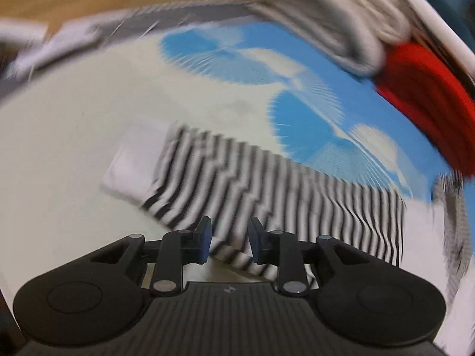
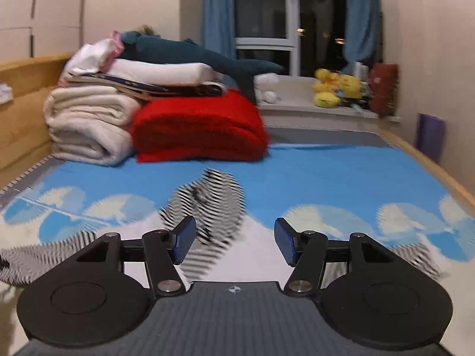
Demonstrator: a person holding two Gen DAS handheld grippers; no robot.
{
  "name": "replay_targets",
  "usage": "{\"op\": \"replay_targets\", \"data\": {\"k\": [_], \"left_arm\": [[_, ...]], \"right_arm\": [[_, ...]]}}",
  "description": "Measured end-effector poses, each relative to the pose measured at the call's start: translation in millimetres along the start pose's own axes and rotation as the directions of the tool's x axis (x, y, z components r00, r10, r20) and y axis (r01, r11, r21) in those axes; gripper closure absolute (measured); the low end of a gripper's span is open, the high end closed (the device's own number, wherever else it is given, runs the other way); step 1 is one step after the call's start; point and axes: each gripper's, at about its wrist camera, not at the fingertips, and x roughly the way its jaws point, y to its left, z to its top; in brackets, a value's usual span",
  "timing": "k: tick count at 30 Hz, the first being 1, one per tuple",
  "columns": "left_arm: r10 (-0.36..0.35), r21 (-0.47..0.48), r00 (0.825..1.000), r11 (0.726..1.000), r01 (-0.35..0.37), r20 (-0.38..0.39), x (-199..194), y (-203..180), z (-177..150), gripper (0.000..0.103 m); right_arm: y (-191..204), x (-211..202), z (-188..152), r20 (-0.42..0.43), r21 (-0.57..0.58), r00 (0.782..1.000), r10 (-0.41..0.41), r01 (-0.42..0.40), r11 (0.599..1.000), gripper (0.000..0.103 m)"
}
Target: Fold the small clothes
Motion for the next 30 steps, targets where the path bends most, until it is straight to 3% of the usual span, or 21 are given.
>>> {"op": "replay_targets", "data": {"k": [2, 4, 6, 10, 11, 14, 17, 20, 21, 23, 26, 28, 29, 30], "left_arm": [[0.011, -0.106, 0.999, 0.994, -0.015, -0.040, 11, 19, 6, 0.070], [0.037, -0.184, 0.997, 0.982, -0.050, -0.072, 20, 35, 11, 0.070], [0.050, -0.235, 0.996, 0.970, -0.068, -0.080, 23, 49, 12, 0.070], [0.082, -0.283, 0.994, 0.954, -0.101, -0.078, 31, 53, 18, 0.070], [0.098, -0.283, 0.992, 0.952, -0.115, -0.077, 32, 51, 19, 0.072], [0.184, -0.219, 0.981, 0.956, -0.194, -0.066, 32, 34, 22, 0.096], [0.244, -0.143, 0.970, 0.961, -0.238, 0.026, 15, 5, 21, 0.097], [0.238, -0.016, 0.950, 0.971, -0.240, 0.200, -20, -43, 14, 0.098], [0.207, 0.026, 0.946, 0.975, -0.220, 0.251, -31, -59, 9, 0.098], [0.079, 0.163, 0.928, 0.976, -0.146, 0.364, -61, -102, -9, 0.098], [-0.181, 0.379, 0.889, 0.925, 0.009, 0.420, -106, -164, -55, 0.099], [-0.392, 0.496, 0.854, 0.847, 0.190, 0.342, -132, -195, -89, 0.099], [-0.496, 0.535, 0.826, 0.790, 0.300, 0.268, -141, -206, -105, 0.098], [-0.591, 0.562, 0.791, 0.712, 0.420, 0.158, -148, -215, -121, 0.096]], "right_arm": [[2, 20, -8, 0.001, -0.015, 1.000, 0.004, -0.004, 1.000, 0.044], [3, 42, -17, -0.083, -0.025, 0.996, -0.018, 0.016, 1.000, 0.048], [2, 56, -20, -0.128, -0.026, 0.992, -0.019, 0.016, 1.000, 0.058], [-4, 68, -7, -0.121, 0.022, 0.992, 0.024, -0.021, 1.000, 0.060], [-6, 69, -6, -0.118, 0.028, 0.993, 0.027, -0.024, 0.999, 0.060], [-13, 78, -9, -0.145, 0.045, 0.989, 0.011, -0.005, 0.999, 0.062], [-20, 86, -9, -0.169, 0.082, 0.985, 0.014, 0.000, 0.997, 0.066], [-24, 85, -10, -0.188, 0.108, 0.982, 0.018, 0.002, 0.994, 0.070], [-25, 84, -13, -0.192, 0.114, 0.981, 0.024, -0.002, 0.993, 0.072], [-25, 80, -18, -0.207, 0.123, 0.978, 0.031, -0.005, 0.992, 0.072], [-27, 74, -26, -0.234, 0.136, 0.972, 0.034, -0.001, 0.991, 0.073], [-29, 69, -28, -0.243, 0.146, 0.969, 0.032, 0.004, 0.989, 0.072], [-31, 66, -30, -0.245, 0.154, 0.969, 0.030, 0.009, 0.988, 0.072], [-33, 64, -31, -0.247, 0.161, 0.969, 0.029, 0.012, 0.987, 0.072]]}}
